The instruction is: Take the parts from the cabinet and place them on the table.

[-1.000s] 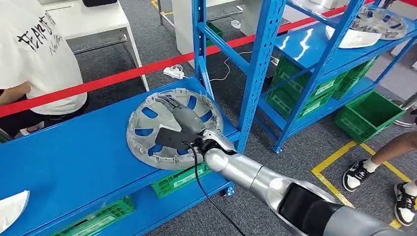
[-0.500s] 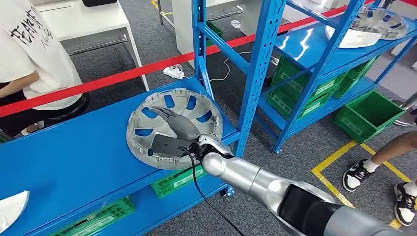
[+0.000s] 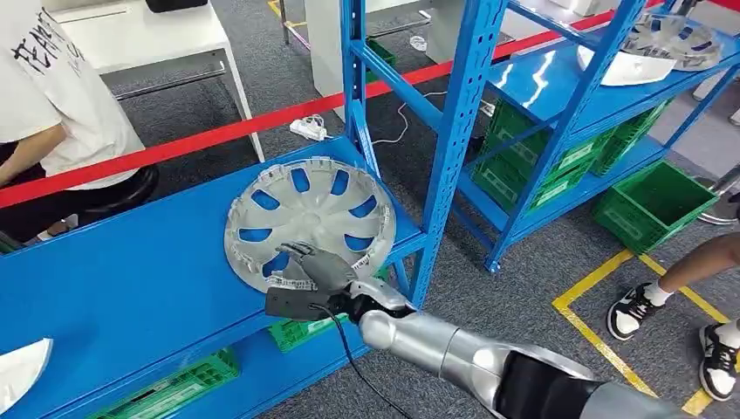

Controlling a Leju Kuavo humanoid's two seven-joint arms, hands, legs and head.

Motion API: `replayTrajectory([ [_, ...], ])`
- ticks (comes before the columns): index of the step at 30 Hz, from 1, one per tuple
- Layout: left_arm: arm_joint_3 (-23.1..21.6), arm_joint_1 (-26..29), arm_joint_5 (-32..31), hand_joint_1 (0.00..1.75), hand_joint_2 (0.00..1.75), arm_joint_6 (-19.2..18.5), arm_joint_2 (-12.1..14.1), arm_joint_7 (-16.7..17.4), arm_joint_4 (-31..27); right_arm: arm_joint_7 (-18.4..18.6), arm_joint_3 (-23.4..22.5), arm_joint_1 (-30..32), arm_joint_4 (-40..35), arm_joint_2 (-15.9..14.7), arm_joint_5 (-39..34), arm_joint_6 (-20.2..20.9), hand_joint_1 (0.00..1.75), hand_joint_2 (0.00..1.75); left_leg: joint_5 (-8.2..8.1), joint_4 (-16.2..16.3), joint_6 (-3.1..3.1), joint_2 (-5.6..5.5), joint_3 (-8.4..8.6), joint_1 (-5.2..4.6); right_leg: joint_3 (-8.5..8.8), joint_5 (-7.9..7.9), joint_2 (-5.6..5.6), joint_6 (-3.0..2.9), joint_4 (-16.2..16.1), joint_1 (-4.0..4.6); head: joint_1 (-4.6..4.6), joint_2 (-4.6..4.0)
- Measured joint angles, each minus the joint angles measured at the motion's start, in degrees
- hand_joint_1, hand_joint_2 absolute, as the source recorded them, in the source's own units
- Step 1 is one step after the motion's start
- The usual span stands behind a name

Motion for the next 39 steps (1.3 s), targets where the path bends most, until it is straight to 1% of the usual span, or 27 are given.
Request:
replayTrajectory([
  [3,0.00,0.05,0.11,0.00,0.00,0.15,0.00,0.09,0.00,5.42,1.62,0.11,0.96,-0.02,10.01,-0.98,0.00,1.75,0.00,0.00,0.00,-0.01,0.01,0.00,0.01,0.00,-0.01,0.00,0.00,0.00,0.00,0.00],
  [7,0.00,0.09,0.20,0.00,0.00,0.42,0.00,0.09,0.00,7.04,2.28,0.18,1.34,-0.02,13.27,-1.25,0.00,1.75,0.00,0.00,0.00,0.00,0.02,0.00,0.01,0.00,0.00,0.00,0.00,0.00,0.00,0.00],
  [10,0.00,0.15,0.52,0.00,0.00,0.59,-0.04,-0.26,0.00,11.09,2.43,0.70,1.38,-0.31,21.60,-1.38,0.00,1.75,0.00,0.00,0.00,-0.02,0.02,0.00,0.01,0.00,-0.01,0.00,0.00,-0.01,0.00,0.00],
  [11,0.00,0.18,0.61,0.00,0.00,0.59,-0.07,-0.39,0.00,11.73,2.43,1.00,1.38,-0.42,23.54,-1.58,0.00,1.75,0.00,0.00,0.00,-0.03,0.02,0.00,0.02,0.00,-0.02,0.00,0.00,-0.01,0.00,0.00],
  [15,0.00,0.22,0.79,0.00,0.00,0.61,-0.11,-0.57,0.02,12.66,2.43,1.47,1.38,-0.70,25.17,-1.84,0.00,1.75,0.00,0.00,0.00,0.06,0.04,0.00,0.01,0.01,0.01,0.00,0.00,-0.01,0.00,0.00],
  [16,0.00,0.22,0.79,0.00,0.00,0.61,-0.13,-0.59,0.00,12.84,2.43,1.56,1.34,-0.74,25.61,-1.84,0.17,1.75,0.00,0.00,0.00,0.05,0.05,0.00,0.03,0.01,0.01,0.01,0.00,-0.01,0.00,0.00],
  [17,0.00,0.23,0.79,0.00,0.00,0.63,-0.13,-0.61,0.02,13.21,2.43,1.68,1.31,-0.77,26.29,-1.84,1.75,1.75,0.00,0.00,0.00,0.04,0.05,0.00,0.03,0.01,0.01,0.01,0.00,-0.01,0.00,0.00],
  [19,0.00,0.25,0.81,0.00,0.00,0.70,-0.13,-0.77,0.00,14.02,2.43,2.12,1.01,-0.76,27.96,-1.71,1.75,1.75,0.00,0.00,0.00,0.02,0.05,0.00,0.03,0.01,0.00,0.01,0.00,-0.01,0.00,0.00],
  [22,0.00,0.25,0.98,0.00,0.00,0.77,-0.15,-0.85,0.02,14.13,1.90,2.91,-0.06,-0.76,28.73,-1.53,1.75,1.75,0.00,0.00,0.00,0.05,0.05,0.00,0.02,0.01,0.01,0.01,0.00,0.00,0.00,0.00],
  [27,0.35,0.40,1.35,0.00,0.00,1.01,-0.18,-0.96,0.04,12.73,0.48,3.36,-1.13,-0.76,29.08,-1.40,1.75,1.75,0.00,0.00,0.00,0.04,0.04,0.00,0.02,0.01,0.01,0.01,0.00,0.00,0.00,0.00],
  [32,0.57,0.47,1.55,0.00,0.00,1.01,-0.24,-1.07,0.07,12.38,-0.46,3.29,-2.07,-0.72,29.28,-1.79,1.75,1.75,0.00,-0.01,-0.01,0.04,0.07,0.00,0.06,0.00,0.01,0.00,0.00,0.01,-0.02,0.00],
  [39,0.83,0.69,1.81,0.00,0.00,1.07,-0.28,-1.47,0.07,11.20,-1.94,3.34,-3.10,-0.17,28.67,-3.50,1.75,1.75,0.01,-0.01,-0.01,0.04,0.13,0.00,0.12,0.00,0.01,0.00,0.00,0.00,0.00,0.00],
])
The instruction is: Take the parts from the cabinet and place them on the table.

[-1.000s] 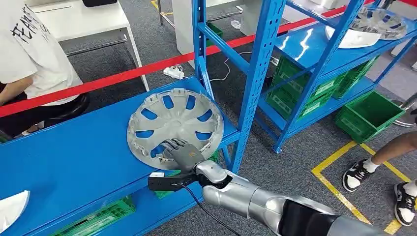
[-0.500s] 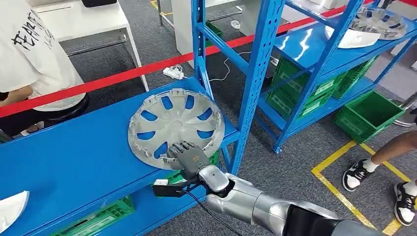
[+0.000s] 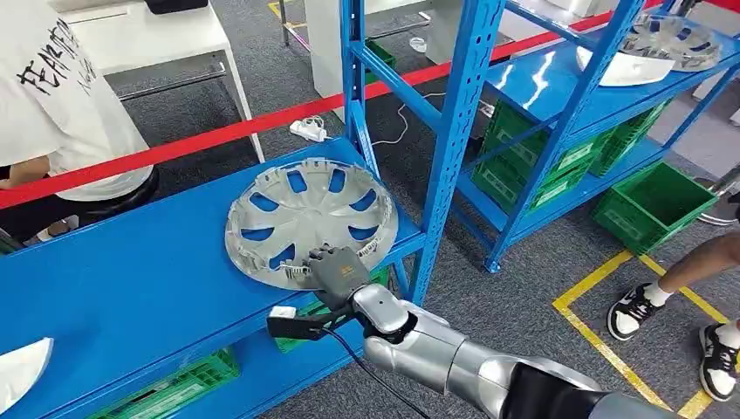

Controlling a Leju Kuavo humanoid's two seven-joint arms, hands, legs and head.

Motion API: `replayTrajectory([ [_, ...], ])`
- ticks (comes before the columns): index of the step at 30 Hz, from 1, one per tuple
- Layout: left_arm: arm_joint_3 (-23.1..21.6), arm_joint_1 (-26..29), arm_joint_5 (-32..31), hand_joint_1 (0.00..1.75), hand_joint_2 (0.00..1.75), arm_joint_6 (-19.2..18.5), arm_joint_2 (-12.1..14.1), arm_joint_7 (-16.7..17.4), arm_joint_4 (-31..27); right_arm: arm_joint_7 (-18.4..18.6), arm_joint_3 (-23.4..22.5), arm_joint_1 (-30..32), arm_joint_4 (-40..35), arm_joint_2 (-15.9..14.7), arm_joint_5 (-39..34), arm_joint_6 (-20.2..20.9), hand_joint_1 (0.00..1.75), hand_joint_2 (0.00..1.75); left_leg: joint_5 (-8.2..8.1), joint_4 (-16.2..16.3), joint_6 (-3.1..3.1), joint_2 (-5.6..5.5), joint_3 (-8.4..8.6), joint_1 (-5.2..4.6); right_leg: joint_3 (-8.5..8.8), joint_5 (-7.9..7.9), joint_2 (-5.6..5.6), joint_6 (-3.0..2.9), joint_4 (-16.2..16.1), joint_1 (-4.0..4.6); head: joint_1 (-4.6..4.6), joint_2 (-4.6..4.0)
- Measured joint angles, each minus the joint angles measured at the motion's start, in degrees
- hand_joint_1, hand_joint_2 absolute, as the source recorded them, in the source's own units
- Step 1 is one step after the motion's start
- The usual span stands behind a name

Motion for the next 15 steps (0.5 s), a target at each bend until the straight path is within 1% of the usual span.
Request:
replayTrajectory([
  [3,0.02,0.02,0.00,0.00,0.00,0.00,-0.02,-0.13,0.00,-1.01,-0.35,0.21,-0.85,0.42,-0.81,-0.94,1.75,1.75,0.00,0.00,0.00,-0.01,0.00,0.00,0.00,0.00,0.00,0.00,0.00,0.00,0.00,0.00],
  [6,0.04,0.18,0.20,0.00,0.00,0.02,-0.04,-0.43,0.00,-2.77,-0.81,1.10,-3.08,0.76,-2.27,-3.73,1.75,1.75,0.00,0.00,-0.01,-0.02,-0.03,0.00,-0.01,0.00,-0.01,0.00,0.00,0.00,0.00,0.00],
  [7,0.07,0.30,0.30,0.00,1.75,0.00,-0.04,-0.76,0.00,-4.02,-1.09,1.58,-4.43,0.77,-3.21,-5.56,1.75,1.75,0.00,0.00,-0.01,-0.01,-0.05,0.00,-0.03,0.00,-0.01,0.00,0.00,0.00,0.02,0.00],
  [8,0.11,0.42,0.42,0.00,1.75,0.00,-0.04,-0.98,0.00,-5.28,-1.27,2.01,-5.78,0.81,-4.01,-7.24,1.75,1.75,0.00,0.00,-0.01,0.00,-0.09,-0.01,-0.05,0.00,0.00,0.00,0.01,0.00,-0.02,0.00],
  [11,0.42,0.71,-0.22,0.00,1.75,0.42,-0.11,-1.29,0.00,-10.29,-1.40,2.98,-12.75,0.85,-6.93,-13.94,1.75,1.75,-0.01,-0.01,-0.01,0.01,-0.17,0.00,-0.21,0.00,0.01,-0.01,0.01,0.00,0.00,0.00],
  [14,0.48,0.76,-0.68,0.00,1.75,0.57,-0.17,-1.11,0.00,-12.37,-1.40,3.07,-18.17,0.83,-7.83,-16.73,1.75,1.75,-0.01,-0.03,-0.01,-0.07,-0.17,0.00,-0.19,-0.04,-0.05,-0.04,0.01,0.00,0.00,0.00],
  [15,0.52,0.76,-0.68,0.00,1.75,0.57,-0.20,-1.18,0.00,-14.09,-1.40,3.07,-19.99,0.79,-8.09,-19.64,1.75,1.75,-0.01,-0.04,-0.01,-0.08,-0.17,0.00,-0.19,-0.04,-0.06,-0.05,0.01,0.00,0.00,0.00],
])
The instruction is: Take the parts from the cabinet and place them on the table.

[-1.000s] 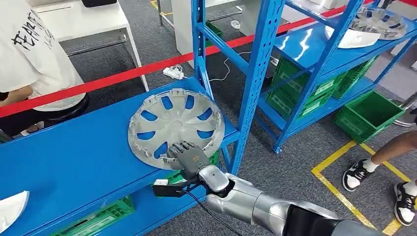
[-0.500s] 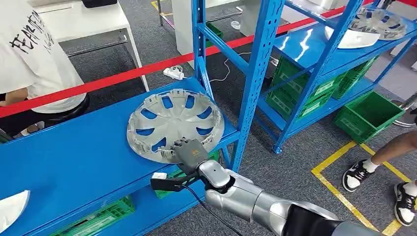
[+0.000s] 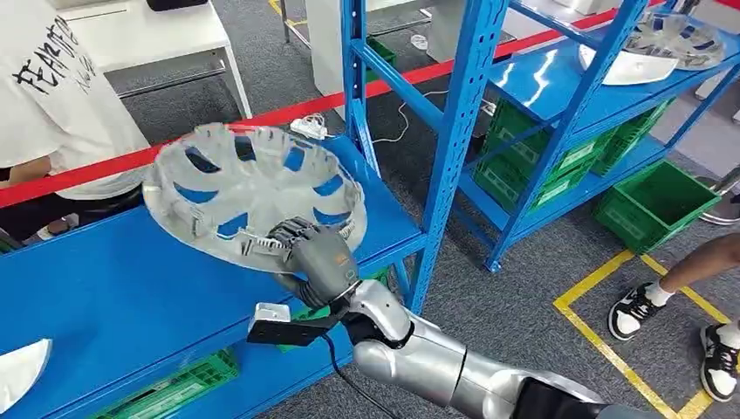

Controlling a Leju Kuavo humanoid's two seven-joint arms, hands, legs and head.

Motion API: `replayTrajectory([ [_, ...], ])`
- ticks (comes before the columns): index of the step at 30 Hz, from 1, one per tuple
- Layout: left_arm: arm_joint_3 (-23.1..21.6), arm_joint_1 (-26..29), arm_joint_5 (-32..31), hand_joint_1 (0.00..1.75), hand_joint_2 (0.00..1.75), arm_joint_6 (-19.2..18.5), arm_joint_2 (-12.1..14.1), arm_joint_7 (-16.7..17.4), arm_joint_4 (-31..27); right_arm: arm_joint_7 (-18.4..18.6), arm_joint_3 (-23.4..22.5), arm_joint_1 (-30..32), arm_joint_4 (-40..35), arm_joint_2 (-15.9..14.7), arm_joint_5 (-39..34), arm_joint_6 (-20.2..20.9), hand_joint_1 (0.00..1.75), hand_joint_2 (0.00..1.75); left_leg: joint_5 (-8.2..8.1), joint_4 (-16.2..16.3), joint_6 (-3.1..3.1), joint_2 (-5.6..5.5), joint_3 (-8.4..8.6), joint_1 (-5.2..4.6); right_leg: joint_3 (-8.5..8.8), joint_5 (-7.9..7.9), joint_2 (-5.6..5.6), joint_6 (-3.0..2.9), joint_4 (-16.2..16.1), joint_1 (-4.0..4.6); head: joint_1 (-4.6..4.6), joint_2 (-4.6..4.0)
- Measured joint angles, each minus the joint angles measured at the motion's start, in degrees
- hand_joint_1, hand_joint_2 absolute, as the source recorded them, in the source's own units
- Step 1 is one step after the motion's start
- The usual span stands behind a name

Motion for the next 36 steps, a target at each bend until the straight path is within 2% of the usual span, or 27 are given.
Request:
replayTrajectory([
  [2,0.05,-0.03,0.24,0.00,1.75,-0.02,-0.07,-0.17,0.00,-2.73,0.00,0.03,-2.86,-0.04,0.57,-4.72,1.75,1.75,0.00,-0.01,0.00,0.04,-0.01,0.00,-0.01,0.00,0.04,0.00,0.00,0.00,0.00,0.00],
  [5,0.18,-0.24,0.52,0.00,1.75,0.00,-0.24,-0.17,0.00,-5.59,0.17,-0.08,-6.99,-0.13,1.99,-9.33,1.75,1.75,0.00,-0.01,0.00,0.05,0.01,0.00,0.01,0.00,0.05,0.00,0.00,0.00,0.00,0.00],
  [7,0.24,-0.26,0.50,0.00,1.75,0.09,-0.31,-0.20,0.00,-6.59,0.46,-0.36,-8.79,-0.22,2.03,-11.70,1.75,1.75,0.00,-0.01,0.00,0.05,0.03,0.00,0.03,0.00,0.05,0.00,0.00,0.00,0.00,0.00],
  [10,0.31,-0.26,0.48,0.00,1.75,0.70,-0.42,-0.33,0.00,-7.38,1.03,-0.72,-10.11,-0.46,1.44,-13.13,1.75,1.75,0.00,-0.02,-0.01,0.06,0.04,0.00,0.03,0.01,0.04,0.00,0.00,0.00,0.00,0.00],
  [17,0.48,-0.20,0.94,0.00,1.75,3.67,-0.59,-0.46,0.00,-8.75,3.32,-1.87,-10.50,-1.29,-2.01,-14.22,1.75,1.75,0.01,-0.02,-0.01,0.06,0.05,0.00,0.06,0.02,0.04,0.00,0.00,0.00,0.00,0.00],
  [22,1.69,-0.17,2.36,0.00,1.75,2.73,-0.61,-1.90,0.00,-9.82,4.53,-3.32,-10.26,-1.53,-4.11,-14.20,1.75,1.75,0.01,-0.02,-0.02,0.04,0.04,-0.01,0.06,0.01,0.04,0.00,0.00,0.00,0.00,0.00],
  [29,2.97,-0.09,3.47,0.00,1.75,1.97,-0.61,-1.70,0.00,-10.22,5.88,-5.38,-9.76,-1.51,-6.05,-12.39,1.75,1.75,0.01,-0.03,-0.02,0.03,0.05,0.00,0.06,0.01,0.03,0.00,0.00,0.01,0.00,0.00],
  [33,3.91,0.04,4.28,0.00,1.75,1.46,-0.53,-1.92,-0.02,-10.63,6.54,-5.37,-9.58,-1.46,-6.64,-11.45,1.75,1.75,-0.21,0.15,0.24,-0.01,-0.06,-0.35,0.08,0.04,0.01,0.26,-0.20,-0.37,0.00,0.00],
  [36,4.63,0.05,4.59,0.00,1.75,1.16,-0.42,-1.46,-0.02,-10.48,7.06,-5.00,-9.65,-1.10,-5.95,-10.27,1.75,1.75,-0.34,-0.01,0.61,-0.01,-0.08,-0.55,0.16,0.08,0.00,0.71,-0.63,-0.57,-0.04,0.00],
])
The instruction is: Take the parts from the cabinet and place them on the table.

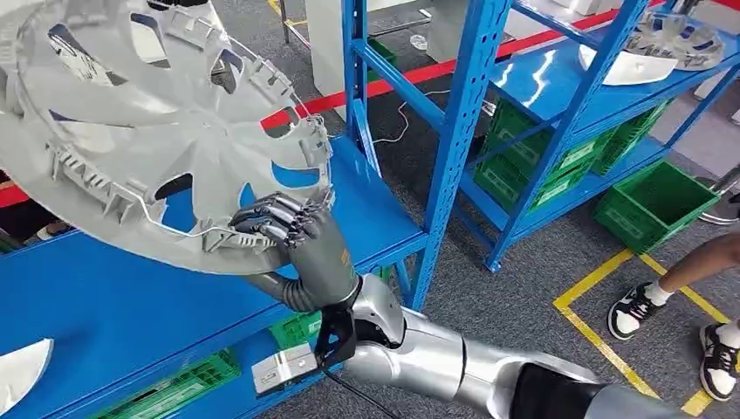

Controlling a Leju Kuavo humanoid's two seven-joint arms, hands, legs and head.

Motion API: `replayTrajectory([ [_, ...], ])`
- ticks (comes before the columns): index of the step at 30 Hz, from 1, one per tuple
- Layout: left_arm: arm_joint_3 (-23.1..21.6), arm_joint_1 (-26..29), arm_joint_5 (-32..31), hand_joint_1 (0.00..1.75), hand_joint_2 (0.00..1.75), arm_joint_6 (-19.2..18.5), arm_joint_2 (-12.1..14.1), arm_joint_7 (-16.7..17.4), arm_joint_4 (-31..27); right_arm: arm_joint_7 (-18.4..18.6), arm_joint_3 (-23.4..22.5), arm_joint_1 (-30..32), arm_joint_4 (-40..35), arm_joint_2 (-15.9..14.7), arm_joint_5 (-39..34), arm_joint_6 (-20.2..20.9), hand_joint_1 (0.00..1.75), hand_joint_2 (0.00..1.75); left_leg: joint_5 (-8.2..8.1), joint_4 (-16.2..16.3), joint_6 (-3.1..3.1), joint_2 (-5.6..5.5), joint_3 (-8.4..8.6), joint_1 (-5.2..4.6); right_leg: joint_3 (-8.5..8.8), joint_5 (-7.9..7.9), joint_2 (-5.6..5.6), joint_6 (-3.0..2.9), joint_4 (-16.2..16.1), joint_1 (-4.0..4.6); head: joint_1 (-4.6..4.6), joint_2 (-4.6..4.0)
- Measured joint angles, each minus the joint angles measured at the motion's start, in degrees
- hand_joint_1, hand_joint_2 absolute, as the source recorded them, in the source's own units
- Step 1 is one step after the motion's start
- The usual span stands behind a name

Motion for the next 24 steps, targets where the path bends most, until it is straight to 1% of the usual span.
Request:
replayTrajectory([
  [1,0.07,-0.01,0.11,0.00,1.75,0.00,-0.02,0.09,0.00,0.13,0.07,0.17,-0.20,0.20,0.20,0.20,1.75,1.75,0.42,-0.93,0.45,0.04,0.57,0.81,0.18,-0.31,-0.02,0.27,0.33,0.11,0.07,0.00],
  [2,0.09,0.04,0.13,0.00,1.75,-0.02,-0.04,0.13,0.00,0.29,0.13,0.22,-0.26,0.25,0.40,0.37,1.75,1.75,0.73,-1.26,0.58,0.25,0.88,0.77,-0.15,-0.99,0.02,0.27,1.56,0.17,0.04,0.00],
  [3,0.13,-0.01,0.20,0.00,1.75,0.00,-0.02,0.39,0.00,0.37,0.27,0.18,-0.29,0.31,0.75,0.86,1.75,1.75,0.76,-1.27,0.75,0.29,0.87,0.82,-1.85,-3.22,0.05,0.12,4.82,0.26,0.13,0.00],
  [4,0.27,-0.06,0.31,0.00,1.75,0.00,-0.04,0.57,0.00,0.42,0.31,0.24,-0.29,0.33,0.99,1.45,1.75,1.75,0.77,-1.25,0.77,0.28,0.81,0.83,-4.09,-5.55,0.05,0.10,9.13,0.24,0.29,0.00],
  [5,0.55,-0.03,0.44,0.00,1.75,0.02,-0.04,0.63,0.00,0.46,0.35,0.28,-0.31,0.51,1.16,2.25,1.75,1.75,0.75,-1.23,0.78,0.28,0.76,0.79,-6.60,-7.45,0.05,0.15,13.82,0.24,0.31,0.00],
  [6,0.68,0.05,0.66,0.00,1.75,0.11,-0.04,0.72,0.00,0.64,0.37,0.24,-0.31,0.73,1.10,3.07,1.75,1.75,0.72,-1.16,0.76,0.30,0.68,0.78,-8.54,-8.19,0.05,0.18,17.13,0.25,0.31,0.00],
  [7,0.83,0.06,0.70,0.00,1.75,0.20,-0.04,0.76,0.00,0.77,0.42,0.23,-0.29,1.03,0.94,3.94,1.75,1.75,0.71,-1.04,0.73,0.30,0.60,0.80,-9.39,-7.38,0.04,0.18,18.12,0.22,0.31,0.00],
  [8,1.03,0.04,0.83,0.00,1.75,0.24,-0.07,0.70,0.00,0.79,0.48,0.21,-0.29,1.21,0.64,4.74,1.75,1.75,0.65,-0.85,0.64,0.28,0.50,0.88,-8.88,-5.19,0.04,0.18,16.29,0.14,0.33,0.00],
  [9,1.18,0.04,1.01,0.00,1.75,0.28,-0.15,0.50,0.00,0.68,0.55,0.14,-0.29,1.42,0.40,5.37,1.75,1.75,0.54,-0.56,0.42,0.19,0.39,1.01,-7.18,-2.26,0.04,0.17,12.24,0.03,0.31,0.00],
  [10,1.40,0.03,1.25,0.00,1.75,0.33,-0.20,0.42,0.00,0.48,0.61,0.00,-0.29,1.62,0.24,5.77,1.75,1.75,0.39,-0.11,0.15,0.06,0.24,1.19,-4.79,0.57,0.03,0.18,6.97,-0.11,0.33,0.00],
  [11,1.53,0.04,1.38,0.00,1.75,0.33,-0.22,0.35,0.00,0.27,0.66,-0.15,-0.29,1.84,0.22,6.01,1.75,1.75,0.23,0.35,-0.24,0.02,-0.02,1.26,-3.13,1.19,0.01,0.25,2.86,-0.21,0.33,0.00],
  [12,1.60,-0.01,1.38,0.00,1.75,0.33,-0.11,0.28,-0.06,0.18,0.68,-0.13,-0.29,2.08,0.22,6.16,1.75,1.75,0.34,0.47,-0.84,-0.20,-0.42,1.09,-3.05,1.08,0.20,-0.08,3.56,0.26,0.35,0.00],
  [13,1.62,-0.01,1.40,0.00,1.75,0.33,-0.13,0.28,-0.04,0.11,0.68,-0.15,-0.35,2.24,0.29,6.21,1.75,1.75,0.50,0.62,-1.26,-0.35,-0.48,1.04,-3.70,1.64,0.36,-0.65,3.78,0.43,0.55,0.00],
  [14,1.69,-0.01,1.38,0.00,1.75,0.33,-0.13,0.28,-0.07,0.29,0.68,-0.16,-0.35,2.61,0.44,6.34,1.75,1.75,0.72,0.78,-1.62,-0.42,-0.64,1.02,-3.83,1.28,0.39,-1.15,3.46,0.18,0.37,0.00],
  [15,1.88,-0.01,1.38,0.00,1.75,0.26,-0.13,0.28,-0.07,0.50,0.68,-0.12,-0.35,2.98,0.66,6.58,1.75,1.75,1.04,0.56,-2.12,-0.45,-0.72,1.08,-4.12,1.49,0.42,-1.51,3.55,0.43,0.48,0.00],
  [16,1.97,0.01,1.36,0.00,1.75,0.15,-0.11,0.33,-0.07,0.70,0.68,-0.11,-0.40,3.18,0.90,6.93,1.75,1.75,1.24,0.56,-2.47,-0.49,-0.84,1.19,-4.37,1.89,0.36,-2.11,3.30,0.30,0.37,0.00],
  [17,2.06,0.03,1.34,0.00,1.75,0.15,-0.04,0.42,-0.07,1.05,0.68,-0.06,-0.59,3.42,1.32,7.33,1.75,1.75,0.25,1.15,-2.78,-0.31,-1.24,1.38,-4.58,2.28,0.19,-2.66,3.25,0.17,0.39,0.00],
  [18,2.14,0.02,1.29,0.00,1.75,0.13,-0.04,0.44,-0.07,1.35,0.68,0.04,-0.90,3.66,1.64,7.58,1.75,1.75,-2.22,3.17,-3.08,-0.08,-2.07,1.37,-4.97,2.62,0.19,-3.10,3.23,0.17,0.26,0.00],
  [19,2.25,-0.08,1.23,0.00,1.75,0.07,-0.04,0.46,-0.07,1.46,0.68,0.09,-1.14,3.83,1.88,7.74,1.75,1.75,-4.82,6.53,-3.35,0.03,-3.21,1.42,-5.39,2.96,0.17,-3.28,3.25,0.19,0.17,0.00],
  [20,2.38,-0.13,1.20,0.00,1.75,0.04,-0.02,0.44,-0.09,1.49,0.68,0.15,-1.31,3.92,2.08,7.91,1.75,1.75,-7.75,11.46,-3.56,0.10,-4.77,1.43,-5.98,3.37,0.13,-3.37,3.29,0.29,0.22,0.00],
  [21,2.43,-0.18,1.18,0.00,1.75,0.00,-0.02,0.44,-0.09,1.49,0.68,0.20,-1.38,3.92,2.34,8.05,1.75,1.75,-9.48,15.17,-3.68,0.16,-5.78,1.43,-6.50,3.73,0.04,-3.39,3.32,0.41,0.20,0.00],
  [22,2.43,-0.25,1.07,0.00,1.75,0.00,-0.02,0.46,-0.09,1.51,0.68,0.36,-1.47,3.94,2.52,8.24,1.75,1.75,-9.98,17.14,-3.68,0.19,-5.91,1.43,-6.99,4.10,-0.01,-3.38,3.37,0.47,0.22,0.00],
  [23,2.43,-0.28,0.85,0.00,1.75,0.00,-0.02,0.48,-0.09,1.58,0.68,0.57,-1.62,3.94,2.67,8.48,1.75,1.75,-9.37,16.74,-3.60,0.19,-5.04,1.42,-7.41,4.40,-0.02,-3.35,3.40,0.55,0.22,0.00],
  [24,2.43,-0.24,0.75,0.00,1.75,0.00,-0.02,0.52,-0.09,1.68,0.68,0.82,-1.84,3.94,2.80,8.72,1.75,1.75,-7.55,13.44,-3.35,0.20,-2.39,1.42,-7.99,4.84,-0.01,-3.27,3.48,0.63,0.22,0.00],
])
